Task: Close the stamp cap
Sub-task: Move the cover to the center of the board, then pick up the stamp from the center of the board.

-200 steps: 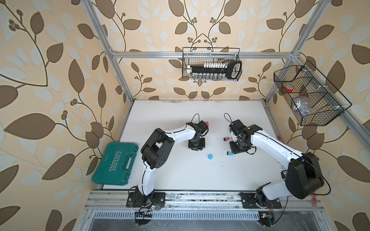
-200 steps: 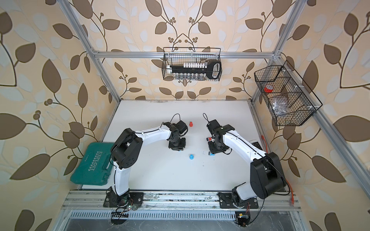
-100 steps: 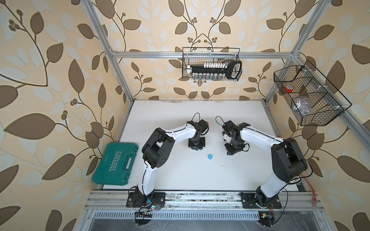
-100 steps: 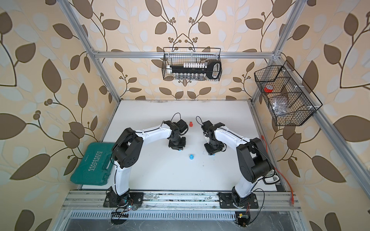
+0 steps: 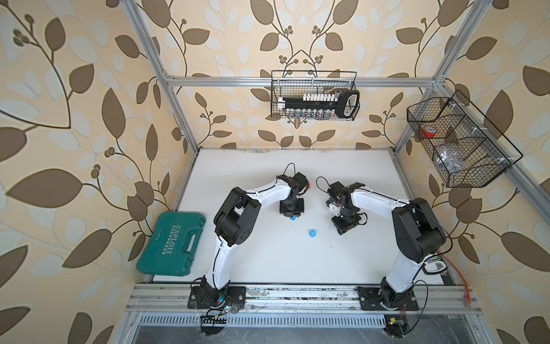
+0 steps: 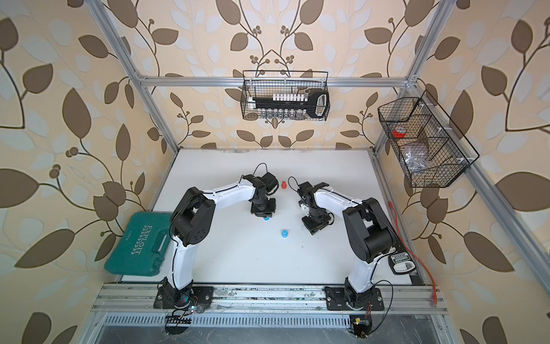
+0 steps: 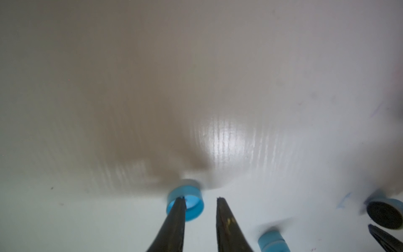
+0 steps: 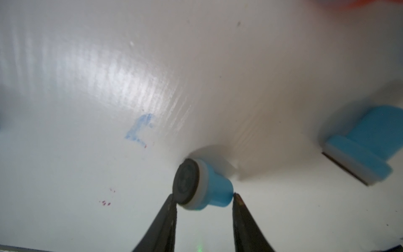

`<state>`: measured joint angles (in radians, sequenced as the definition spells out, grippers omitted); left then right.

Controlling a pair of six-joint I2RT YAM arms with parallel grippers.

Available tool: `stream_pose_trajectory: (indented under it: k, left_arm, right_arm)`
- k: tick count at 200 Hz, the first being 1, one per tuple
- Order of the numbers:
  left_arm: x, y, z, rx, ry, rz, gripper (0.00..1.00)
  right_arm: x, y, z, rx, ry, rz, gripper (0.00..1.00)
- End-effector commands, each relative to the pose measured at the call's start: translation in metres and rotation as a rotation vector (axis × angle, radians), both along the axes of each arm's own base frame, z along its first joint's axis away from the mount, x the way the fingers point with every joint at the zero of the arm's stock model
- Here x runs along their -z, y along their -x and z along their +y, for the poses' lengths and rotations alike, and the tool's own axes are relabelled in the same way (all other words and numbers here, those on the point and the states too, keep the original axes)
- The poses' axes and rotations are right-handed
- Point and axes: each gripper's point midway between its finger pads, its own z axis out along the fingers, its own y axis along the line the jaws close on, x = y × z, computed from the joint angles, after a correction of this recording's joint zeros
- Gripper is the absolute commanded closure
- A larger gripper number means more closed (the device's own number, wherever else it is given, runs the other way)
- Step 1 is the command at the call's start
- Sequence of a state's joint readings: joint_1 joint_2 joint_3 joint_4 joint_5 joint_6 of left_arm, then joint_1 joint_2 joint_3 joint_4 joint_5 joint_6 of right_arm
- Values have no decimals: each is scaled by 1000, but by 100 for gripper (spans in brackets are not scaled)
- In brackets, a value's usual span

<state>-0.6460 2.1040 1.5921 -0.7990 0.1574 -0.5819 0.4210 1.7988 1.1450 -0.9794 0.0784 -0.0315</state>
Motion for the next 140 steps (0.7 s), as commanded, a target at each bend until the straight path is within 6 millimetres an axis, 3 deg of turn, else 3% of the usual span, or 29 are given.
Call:
stream_pose_trajectory:
  k: [1, 47, 87, 114, 140]
  left_arm:
    - [-12, -7, -3, 12, 15, -10, 72]
    - [-15, -10, 0, 4, 18, -16, 73]
    - [-25, -15, 5, -11, 33, -28, 73]
    - [-42, -20, 14, -28, 48, -57, 72]
    - [-61, -26, 22, -48, 69, -90, 72]
  right_arm:
    - [3, -6, 6, -25, -8, 10, 64]
    - [7, -7, 9, -34, -6, 12, 73]
    - [8, -5, 12, -17, -8, 41, 90]
    - [-17, -15, 22, 28, -35, 28, 100]
    - [-53, -27, 44, 83, -107, 37, 100]
